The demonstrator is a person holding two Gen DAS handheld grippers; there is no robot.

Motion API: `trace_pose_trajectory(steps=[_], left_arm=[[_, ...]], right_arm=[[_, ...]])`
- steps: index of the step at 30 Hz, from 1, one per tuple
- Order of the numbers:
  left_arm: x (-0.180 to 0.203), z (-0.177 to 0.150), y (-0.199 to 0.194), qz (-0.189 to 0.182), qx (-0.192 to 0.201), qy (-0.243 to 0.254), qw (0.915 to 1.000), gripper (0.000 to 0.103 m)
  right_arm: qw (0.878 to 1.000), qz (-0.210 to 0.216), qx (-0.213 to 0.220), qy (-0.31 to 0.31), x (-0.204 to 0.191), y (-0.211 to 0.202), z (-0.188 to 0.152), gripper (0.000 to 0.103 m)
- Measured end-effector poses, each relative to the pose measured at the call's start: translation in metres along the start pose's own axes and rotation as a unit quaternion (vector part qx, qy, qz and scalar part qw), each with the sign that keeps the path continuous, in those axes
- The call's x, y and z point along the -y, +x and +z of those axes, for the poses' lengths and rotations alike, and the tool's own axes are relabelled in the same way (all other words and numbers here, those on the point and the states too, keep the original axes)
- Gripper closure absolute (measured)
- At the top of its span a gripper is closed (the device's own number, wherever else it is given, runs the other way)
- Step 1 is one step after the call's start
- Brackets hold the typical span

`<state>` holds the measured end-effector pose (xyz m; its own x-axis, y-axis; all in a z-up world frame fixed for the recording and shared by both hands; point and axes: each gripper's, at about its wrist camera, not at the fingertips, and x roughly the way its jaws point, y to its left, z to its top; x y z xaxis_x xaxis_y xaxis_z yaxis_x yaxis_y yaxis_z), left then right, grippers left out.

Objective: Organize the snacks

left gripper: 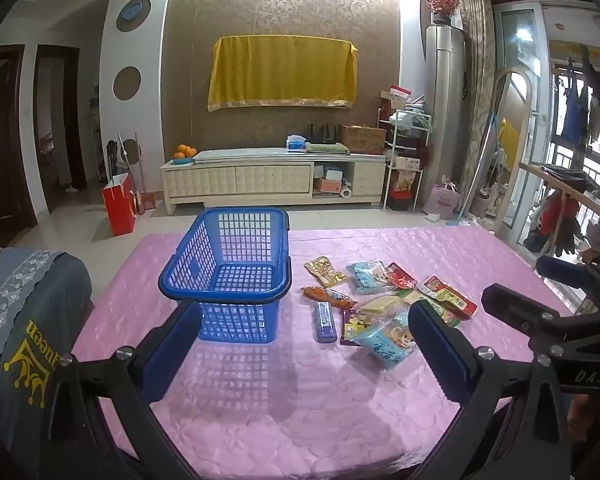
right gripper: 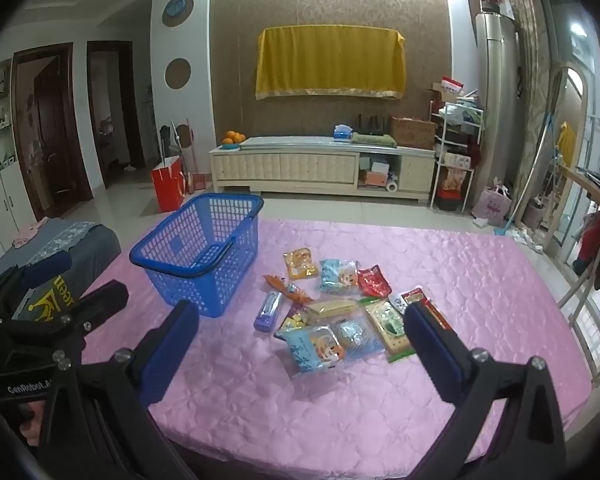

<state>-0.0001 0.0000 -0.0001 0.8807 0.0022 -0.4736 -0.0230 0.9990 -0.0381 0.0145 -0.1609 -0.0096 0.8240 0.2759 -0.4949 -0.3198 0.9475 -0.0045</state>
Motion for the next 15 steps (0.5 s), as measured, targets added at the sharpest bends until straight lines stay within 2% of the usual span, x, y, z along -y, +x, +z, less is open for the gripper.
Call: trace_pose_trajectory(steps=[15], left_arm=[[-0.0017,-0.0010,-0.0041,0.001,-0.004,0.000,1.0000,0.001]], right_arm=[[1.000,0.003,0.001,-0.001,0.0011,-0.0013,-0.0038,0.000]])
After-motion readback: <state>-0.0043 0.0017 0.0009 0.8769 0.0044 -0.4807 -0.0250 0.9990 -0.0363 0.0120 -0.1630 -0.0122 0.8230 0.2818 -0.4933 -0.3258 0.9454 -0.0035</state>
